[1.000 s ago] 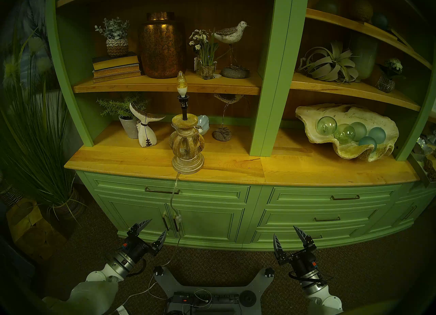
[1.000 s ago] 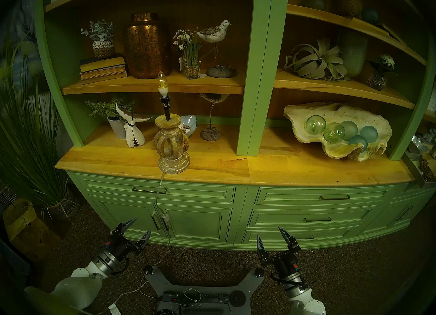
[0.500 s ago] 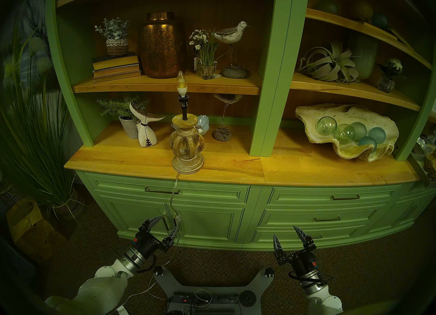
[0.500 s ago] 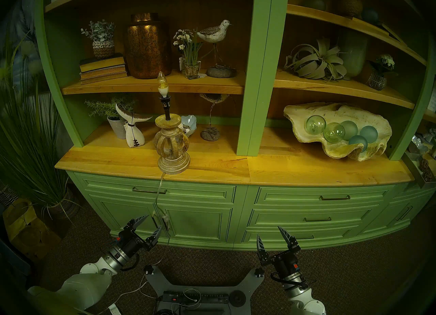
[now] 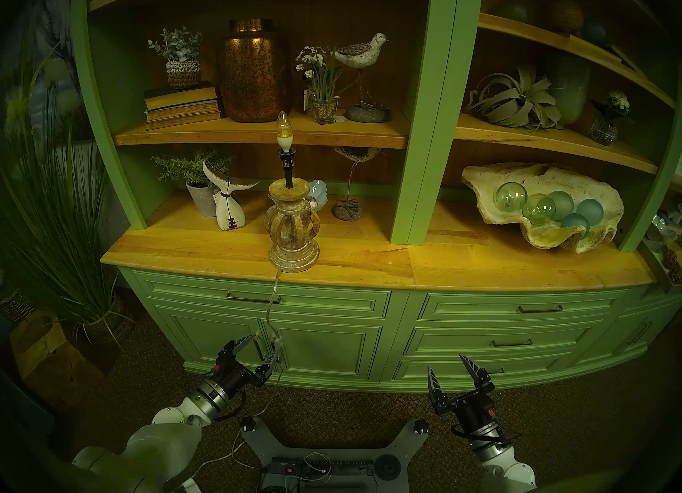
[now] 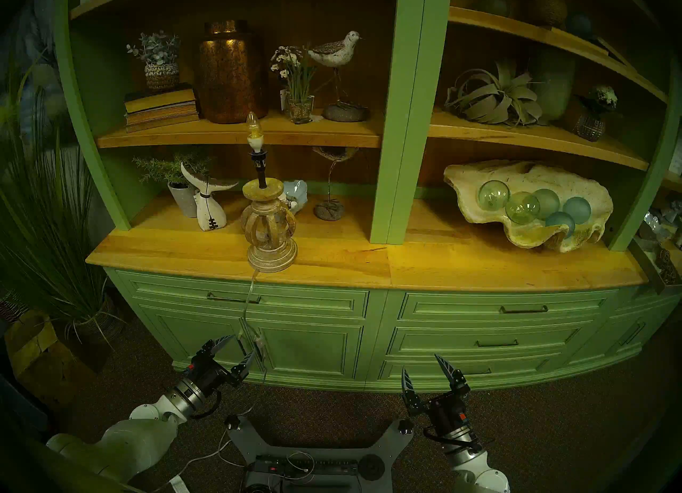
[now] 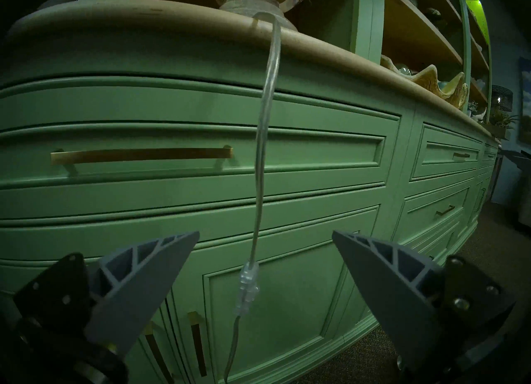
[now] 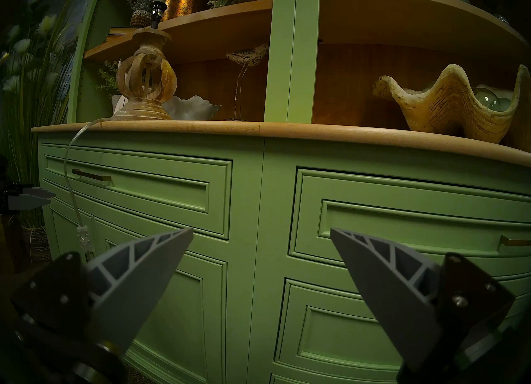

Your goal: Grab cable and switch light on

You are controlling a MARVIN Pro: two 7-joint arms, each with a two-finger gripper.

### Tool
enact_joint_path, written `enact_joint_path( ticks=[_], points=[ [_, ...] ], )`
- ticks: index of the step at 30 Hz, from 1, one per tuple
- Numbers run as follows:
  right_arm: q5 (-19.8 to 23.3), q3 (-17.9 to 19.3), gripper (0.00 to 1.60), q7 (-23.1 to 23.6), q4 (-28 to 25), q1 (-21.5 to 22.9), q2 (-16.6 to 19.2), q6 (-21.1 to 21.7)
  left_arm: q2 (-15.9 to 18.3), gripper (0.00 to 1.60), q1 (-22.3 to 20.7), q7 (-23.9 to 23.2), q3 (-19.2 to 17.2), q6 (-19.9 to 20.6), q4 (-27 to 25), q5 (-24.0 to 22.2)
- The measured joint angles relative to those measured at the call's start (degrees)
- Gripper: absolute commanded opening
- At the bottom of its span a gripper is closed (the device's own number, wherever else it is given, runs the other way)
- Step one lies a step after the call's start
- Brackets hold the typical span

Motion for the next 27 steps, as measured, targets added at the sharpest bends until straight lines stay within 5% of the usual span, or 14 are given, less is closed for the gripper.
enact_joint_path(
  ticks=[15,27],
  points=[
    [0.0,0.0,1.60,0.0,0.0,0.0,0.0,0.0,-3.1,1.60,-6.8,2.1,3.0,-0.6,11.0,4.2],
    [0.0,0.0,1.60,0.0,0.0,0.0,0.0,0.0,-4.7,1.60,-10.2,4.0,2.9,-1.1,15.0,5.1]
  ],
)
